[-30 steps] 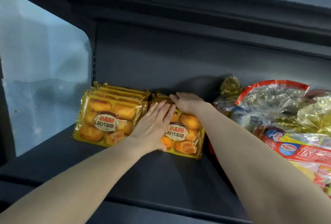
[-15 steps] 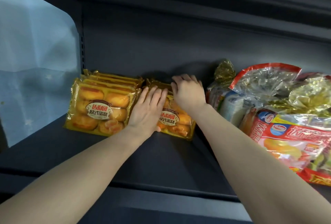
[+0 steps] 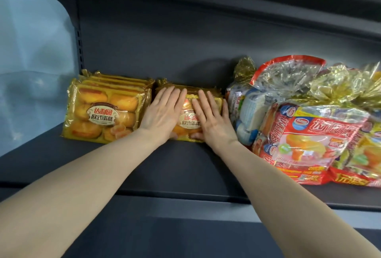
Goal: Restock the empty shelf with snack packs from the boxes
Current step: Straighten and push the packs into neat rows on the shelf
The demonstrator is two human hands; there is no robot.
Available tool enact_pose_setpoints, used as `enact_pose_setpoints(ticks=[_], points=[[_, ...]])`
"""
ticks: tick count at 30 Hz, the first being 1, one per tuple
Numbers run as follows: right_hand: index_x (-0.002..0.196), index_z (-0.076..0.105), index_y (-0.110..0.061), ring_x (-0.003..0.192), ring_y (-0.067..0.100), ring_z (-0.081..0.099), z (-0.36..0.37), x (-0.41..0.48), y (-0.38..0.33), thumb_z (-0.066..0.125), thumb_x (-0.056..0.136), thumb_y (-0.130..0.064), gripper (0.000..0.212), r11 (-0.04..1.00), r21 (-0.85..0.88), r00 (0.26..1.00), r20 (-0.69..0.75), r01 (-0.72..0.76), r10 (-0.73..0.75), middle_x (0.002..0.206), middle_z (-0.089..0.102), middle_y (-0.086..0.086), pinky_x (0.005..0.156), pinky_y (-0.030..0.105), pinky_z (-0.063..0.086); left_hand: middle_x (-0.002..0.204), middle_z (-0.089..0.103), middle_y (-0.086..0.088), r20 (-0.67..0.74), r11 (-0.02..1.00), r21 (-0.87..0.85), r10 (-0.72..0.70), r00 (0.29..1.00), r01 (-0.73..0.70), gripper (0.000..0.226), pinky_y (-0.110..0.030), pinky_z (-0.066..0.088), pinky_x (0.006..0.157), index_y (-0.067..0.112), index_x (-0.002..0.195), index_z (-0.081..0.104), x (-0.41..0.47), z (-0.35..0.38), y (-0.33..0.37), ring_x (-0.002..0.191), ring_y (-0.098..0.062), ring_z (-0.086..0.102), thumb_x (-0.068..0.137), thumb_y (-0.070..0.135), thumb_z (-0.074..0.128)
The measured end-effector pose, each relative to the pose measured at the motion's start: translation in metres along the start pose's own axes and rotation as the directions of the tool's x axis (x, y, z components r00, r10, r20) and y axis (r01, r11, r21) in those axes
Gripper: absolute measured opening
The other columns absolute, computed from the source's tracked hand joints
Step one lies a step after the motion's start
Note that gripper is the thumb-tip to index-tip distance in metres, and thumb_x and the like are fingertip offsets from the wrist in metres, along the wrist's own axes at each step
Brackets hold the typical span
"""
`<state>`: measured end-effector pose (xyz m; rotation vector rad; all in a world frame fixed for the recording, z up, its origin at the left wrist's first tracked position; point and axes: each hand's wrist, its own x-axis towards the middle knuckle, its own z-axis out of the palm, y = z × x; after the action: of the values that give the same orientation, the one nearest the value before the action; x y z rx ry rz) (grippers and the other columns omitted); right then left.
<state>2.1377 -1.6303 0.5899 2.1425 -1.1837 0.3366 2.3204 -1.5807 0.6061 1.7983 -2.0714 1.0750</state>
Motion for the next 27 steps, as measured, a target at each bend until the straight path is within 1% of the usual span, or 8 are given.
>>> enact_pose_setpoints(ticks=[4, 7, 10, 13, 16, 19, 22, 27], points=[[0.149, -0.027, -0.016, 0.151, 0.034, -0.015, 0.001, -0.003, -0.003, 0.051, 0.088, -0.067, 0.112, 0.998, -0.037, 0.999, -0.024, -0.045, 0.044, 0.163, -0.021, 0.011, 0.118, 0.064, 0.002, 0.163, 0.001, -0.018, -0.028, 0.999, -0.004, -0.033, 0.999, 0.033, 0.134, -0.045, 0.001, 0.124, 0.003, 0.154, -0.01, -0.003, 0.005, 0.007, 0.152, -0.033, -0.003, 0.071, 0.053, 0.081], [0.156, -0.014, -0.013, 0.152, 0.034, -0.012, -0.009, -0.009, -0.009, 0.055, 0.087, -0.066, 0.111, 0.999, -0.026, 0.998, -0.057, -0.032, 0.03, 0.164, -0.017, 0.014, 0.12, 0.061, 0.002, 0.164, -0.01, -0.016, -0.031, 0.999, -0.005, -0.043, 0.999, 0.043, 0.126, -0.045, 0.001, 0.124, 0.004, 0.155, -0.012, -0.015, 0.006, 0.006, 0.151, -0.032, -0.01, 0.077, 0.048, 0.078], [0.155, -0.017, -0.012, 0.15, 0.033, -0.019, -0.017, -0.01, -0.007, 0.055, 0.09, -0.062, 0.109, 1.0, -0.015, 0.999, 0.035, -0.021, 0.022, 0.162, -0.025, 0.014, 0.122, 0.056, 0.0, 0.164, -0.014, -0.015, -0.014, 0.999, -0.037, -0.036, 0.999, 0.036, 0.118, -0.044, 0.008, 0.124, 0.007, 0.156, -0.01, -0.02, 0.007, 0.007, 0.151, -0.031, -0.012, 0.081, 0.032, 0.079], [0.155, -0.017, -0.011, 0.15, 0.034, -0.019, -0.026, -0.009, -0.011, 0.057, 0.093, -0.054, 0.106, 1.0, -0.006, 0.995, 0.098, -0.019, 0.02, 0.161, -0.026, 0.015, 0.122, 0.056, 0.002, 0.165, -0.011, -0.013, 0.01, 0.995, -0.088, -0.039, 0.999, 0.039, 0.115, -0.041, 0.012, 0.123, 0.01, 0.157, -0.005, -0.023, -0.002, 0.006, 0.152, -0.029, -0.009, 0.08, 0.02, 0.08], [0.157, -0.01, -0.012, 0.152, 0.033, -0.01, -0.038, -0.014, -0.012, 0.06, 0.096, -0.038, 0.096, 0.999, 0.047, 0.998, 0.065, -0.017, 0.014, 0.164, -0.017, 0.013, 0.123, 0.051, 0.008, 0.165, -0.006, -0.011, 0.006, 0.988, -0.143, -0.05, 0.999, 0.05, 0.106, -0.04, 0.014, 0.121, 0.014, 0.158, 0.002, -0.029, -0.014, 0.0, 0.153, -0.028, -0.004, 0.083, 0.017, 0.077], [0.159, 0.002, -0.014, 0.152, 0.035, 0.006, -0.054, -0.022, -0.016, 0.061, 0.097, -0.023, 0.086, 0.993, 0.096, 0.998, 0.004, -0.065, 0.065, 0.166, -0.002, 0.012, 0.119, 0.047, 0.023, 0.165, 0.005, -0.009, -0.035, 0.979, -0.199, -0.054, 0.998, 0.046, 0.097, -0.041, 0.015, 0.121, 0.017, 0.158, 0.008, -0.047, -0.025, -0.014, 0.152, -0.028, 0.004, 0.087, 0.026, 0.074], [0.157, 0.016, -0.016, 0.147, 0.038, 0.025, -0.07, -0.025, -0.032, 0.068, 0.091, -0.016, 0.084, 0.992, 0.086, 0.994, -0.063, -0.088, 0.094, 0.162, 0.019, 0.016, 0.112, 0.048, 0.035, 0.163, 0.018, -0.007, -0.075, 0.967, -0.254, -0.049, 0.996, 0.028, 0.1, -0.038, 0.016, 0.121, 0.019, 0.159, 0.007, -0.07, -0.032, -0.038, 0.152, -0.025, 0.011, 0.086, 0.034, 0.073], [0.148, 0.039, -0.016, 0.136, 0.039, 0.041, -0.086, -0.015, -0.081, 0.079, 0.08, -0.017, 0.079, 0.994, 0.105, 0.982, -0.184, -0.013, 0.032, 0.15, 0.04, 0.018, 0.1, 0.048, 0.047, 0.162, 0.018, -0.008, -0.04, 0.966, -0.258, -0.036, 0.999, 0.025, 0.106, -0.043, 0.019, 0.122, 0.021, 0.159, 0.007, -0.109, -0.024, -0.103, 0.152, -0.026, 0.01, 0.081, 0.038, 0.077]])
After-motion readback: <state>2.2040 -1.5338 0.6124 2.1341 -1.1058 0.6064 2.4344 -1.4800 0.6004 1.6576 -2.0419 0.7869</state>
